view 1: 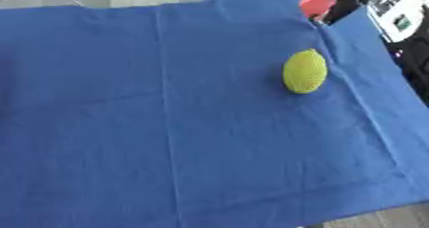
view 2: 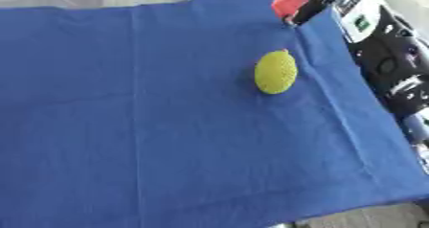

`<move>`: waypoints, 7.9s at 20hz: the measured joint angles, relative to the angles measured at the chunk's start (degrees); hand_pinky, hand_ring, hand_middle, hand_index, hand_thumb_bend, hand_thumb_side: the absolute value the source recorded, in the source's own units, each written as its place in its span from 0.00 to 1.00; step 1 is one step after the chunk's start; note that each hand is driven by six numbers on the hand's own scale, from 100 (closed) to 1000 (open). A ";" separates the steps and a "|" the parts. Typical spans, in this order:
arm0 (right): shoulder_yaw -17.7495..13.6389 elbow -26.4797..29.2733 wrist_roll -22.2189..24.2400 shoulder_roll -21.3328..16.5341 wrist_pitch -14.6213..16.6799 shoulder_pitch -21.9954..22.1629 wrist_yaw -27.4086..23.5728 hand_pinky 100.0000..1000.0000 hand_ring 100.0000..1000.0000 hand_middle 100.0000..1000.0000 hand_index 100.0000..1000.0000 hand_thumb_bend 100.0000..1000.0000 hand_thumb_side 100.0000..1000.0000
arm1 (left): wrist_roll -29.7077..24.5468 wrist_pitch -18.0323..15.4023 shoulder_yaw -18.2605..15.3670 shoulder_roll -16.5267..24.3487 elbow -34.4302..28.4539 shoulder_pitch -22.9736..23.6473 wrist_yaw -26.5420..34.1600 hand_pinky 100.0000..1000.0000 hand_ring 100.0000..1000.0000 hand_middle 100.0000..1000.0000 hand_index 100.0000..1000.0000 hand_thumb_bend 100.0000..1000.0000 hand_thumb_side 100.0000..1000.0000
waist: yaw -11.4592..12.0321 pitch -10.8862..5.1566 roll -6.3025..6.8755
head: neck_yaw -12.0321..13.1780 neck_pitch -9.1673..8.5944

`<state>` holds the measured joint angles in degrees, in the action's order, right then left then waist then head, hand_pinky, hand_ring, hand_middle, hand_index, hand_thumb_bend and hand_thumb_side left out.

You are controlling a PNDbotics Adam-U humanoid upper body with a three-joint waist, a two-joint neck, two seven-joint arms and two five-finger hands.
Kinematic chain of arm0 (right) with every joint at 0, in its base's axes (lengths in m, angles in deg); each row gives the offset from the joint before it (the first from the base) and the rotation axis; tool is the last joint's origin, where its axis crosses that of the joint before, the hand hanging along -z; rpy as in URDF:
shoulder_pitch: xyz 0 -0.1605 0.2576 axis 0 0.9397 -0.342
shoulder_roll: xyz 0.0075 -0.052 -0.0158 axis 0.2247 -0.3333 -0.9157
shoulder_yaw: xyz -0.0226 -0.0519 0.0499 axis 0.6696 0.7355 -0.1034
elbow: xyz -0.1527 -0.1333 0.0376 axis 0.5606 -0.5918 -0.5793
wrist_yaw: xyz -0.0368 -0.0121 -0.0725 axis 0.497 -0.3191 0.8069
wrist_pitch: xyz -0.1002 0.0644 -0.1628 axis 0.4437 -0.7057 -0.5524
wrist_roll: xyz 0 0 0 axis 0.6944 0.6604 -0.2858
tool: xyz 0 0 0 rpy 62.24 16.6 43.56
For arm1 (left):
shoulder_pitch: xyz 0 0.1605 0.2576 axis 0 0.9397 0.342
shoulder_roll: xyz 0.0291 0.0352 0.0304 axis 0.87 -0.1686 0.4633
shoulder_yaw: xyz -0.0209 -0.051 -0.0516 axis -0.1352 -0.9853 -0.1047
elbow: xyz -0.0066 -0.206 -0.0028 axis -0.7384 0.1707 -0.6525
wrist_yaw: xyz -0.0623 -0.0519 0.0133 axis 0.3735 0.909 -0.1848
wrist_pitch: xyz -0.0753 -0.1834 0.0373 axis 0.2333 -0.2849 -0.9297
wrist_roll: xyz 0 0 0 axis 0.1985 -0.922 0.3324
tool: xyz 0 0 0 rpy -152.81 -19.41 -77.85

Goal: Pick up the objects with one hand, pass them to the other hand, and then place them into the box on the other side of the table.

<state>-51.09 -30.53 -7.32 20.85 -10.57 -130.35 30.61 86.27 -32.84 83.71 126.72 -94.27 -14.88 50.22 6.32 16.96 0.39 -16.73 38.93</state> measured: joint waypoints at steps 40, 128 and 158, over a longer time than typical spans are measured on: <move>5.31 17.02 -14.05 17.09 0.64 5.50 -13.91 0.74 0.56 0.51 0.61 0.06 0.06 | -5.90 -0.85 4.59 1.55 -20.13 -3.22 4.35 0.79 0.67 0.60 0.71 0.06 0.29 | 0.46 -2.24 0.10 | 4.11 2.38; 14.96 18.80 -17.69 30.14 11.36 7.94 -15.22 0.73 0.56 0.51 0.61 0.02 0.00 | -45.24 -4.58 23.27 -22.26 -10.14 -18.00 -19.86 0.83 0.77 0.73 0.80 0.36 0.34 | 2.24 -4.35 1.02 | 8.62 4.86; 17.22 20.82 -16.55 29.78 13.43 8.54 -12.64 0.72 0.56 0.51 0.60 0.06 0.00 | -46.51 -8.19 22.22 -24.30 -5.70 -18.10 -25.87 0.83 0.77 0.71 0.79 0.45 0.17 | 1.83 -4.35 1.02 | 8.79 4.86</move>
<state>-33.87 -9.71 -23.87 50.63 2.86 -121.81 17.97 39.76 -41.03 105.92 102.43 -99.97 -32.98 24.35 8.14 12.61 1.41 -7.94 43.79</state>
